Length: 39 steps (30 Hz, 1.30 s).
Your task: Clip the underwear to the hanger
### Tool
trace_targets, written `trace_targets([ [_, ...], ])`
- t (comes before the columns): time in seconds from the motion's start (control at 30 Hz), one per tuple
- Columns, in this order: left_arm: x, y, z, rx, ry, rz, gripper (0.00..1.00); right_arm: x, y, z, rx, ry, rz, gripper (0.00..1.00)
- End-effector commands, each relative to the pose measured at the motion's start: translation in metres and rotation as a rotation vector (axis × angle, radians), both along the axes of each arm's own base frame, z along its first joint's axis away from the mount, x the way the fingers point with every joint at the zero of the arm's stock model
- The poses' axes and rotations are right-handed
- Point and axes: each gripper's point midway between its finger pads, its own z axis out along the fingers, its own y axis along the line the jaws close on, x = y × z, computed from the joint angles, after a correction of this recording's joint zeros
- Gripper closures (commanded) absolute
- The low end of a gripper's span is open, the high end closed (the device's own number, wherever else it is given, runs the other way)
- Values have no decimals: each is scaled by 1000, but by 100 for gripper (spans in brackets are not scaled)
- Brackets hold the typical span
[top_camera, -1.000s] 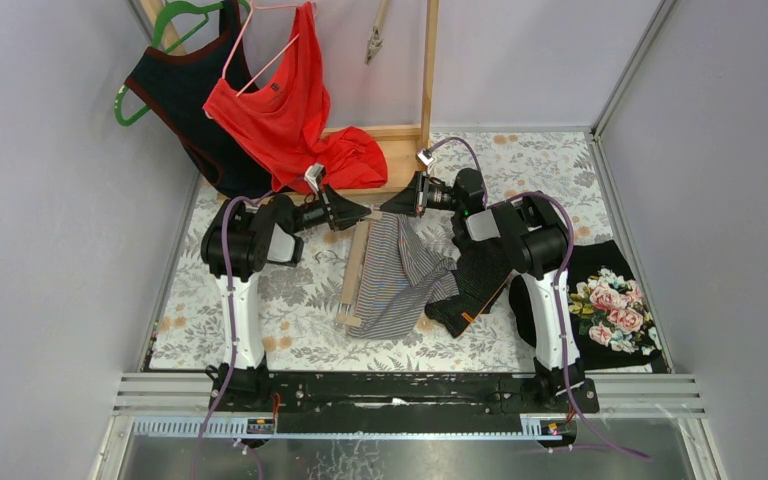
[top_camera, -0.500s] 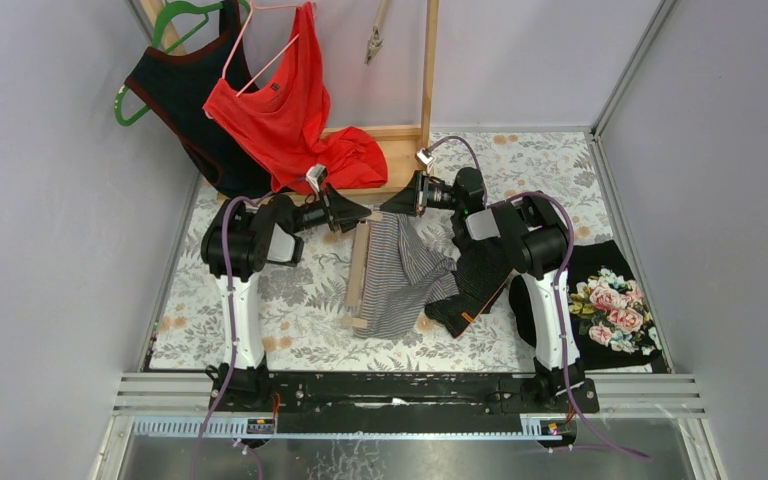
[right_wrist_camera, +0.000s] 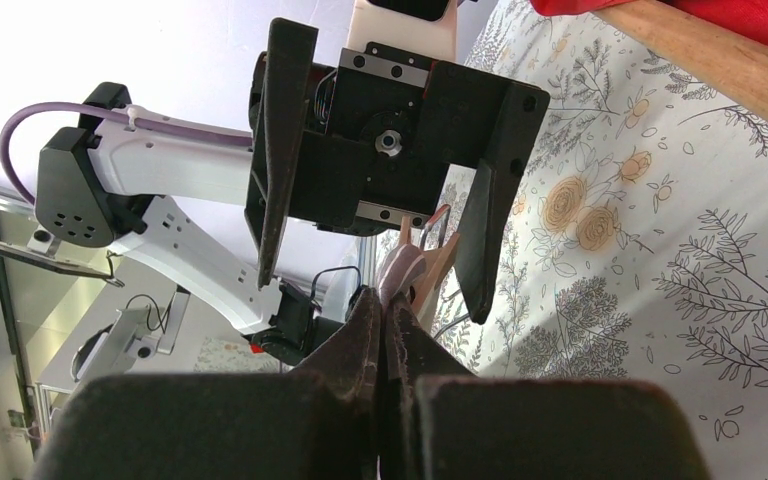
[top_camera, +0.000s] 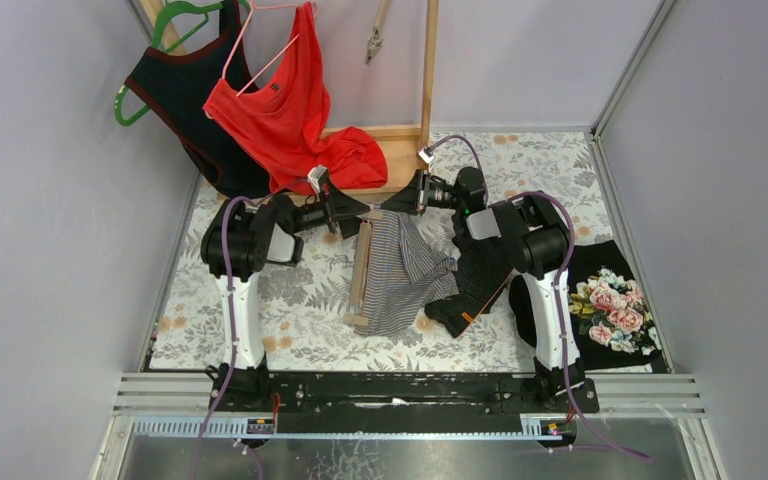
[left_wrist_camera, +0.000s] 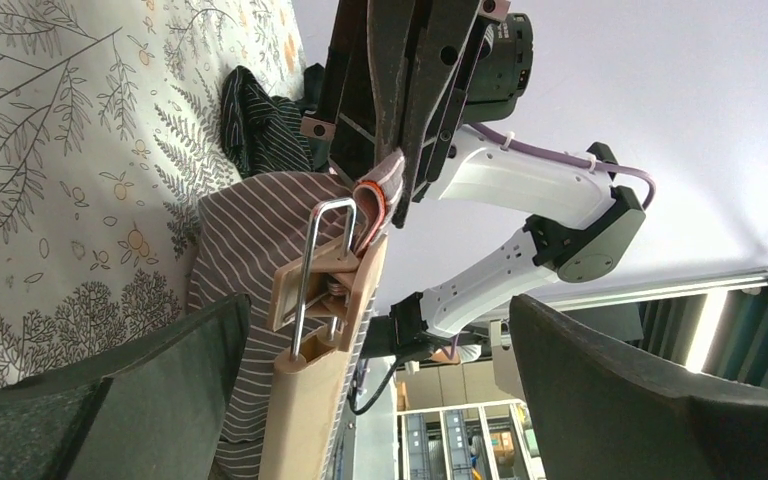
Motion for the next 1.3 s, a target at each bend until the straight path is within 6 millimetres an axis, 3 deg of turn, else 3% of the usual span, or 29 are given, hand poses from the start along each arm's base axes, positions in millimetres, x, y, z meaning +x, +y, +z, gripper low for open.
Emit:
trace_targets([
  [0.0, 4, 14, 6, -14, -49, 52, 0, 7, -3, 13, 27, -62, -23, 100],
  [0.2, 8, 41, 7, -23, -12, 165, 0, 13, -6, -6, -32, -35, -54, 100],
  [0.47, 6, 56, 11, 17, 31, 273, 0, 42, -25, -68, -316, -2, -224, 100],
  [0.6, 8, 60, -1, 121, 61, 322, 0, 58, -42, -85, -414, 5, -319, 86],
  [0.67, 8, 64, -8, 192, 63, 352, 0, 68, -52, -88, -450, -1, -367, 77],
  [0.73, 7, 67, -10, 244, 72, 380, 0, 78, -62, -83, -468, -27, -416, 74],
  [0.8, 5, 70, -17, 281, 103, 399, 0, 91, -74, -75, -502, -62, -477, 56],
  [0.93, 1, 72, -22, 286, 127, 414, 0, 106, -88, -58, -598, -146, -530, 53],
  [1.0, 1, 73, -26, 289, 142, 426, 0, 101, -88, -44, -611, -172, -522, 53],
  [1.1, 4, 76, -32, 303, 167, 443, 0, 76, -75, -33, -705, -210, -490, 53],
  [1.27, 6, 78, -34, 318, 182, 460, 0, 20, -29, -27, -782, -221, -412, 52],
])
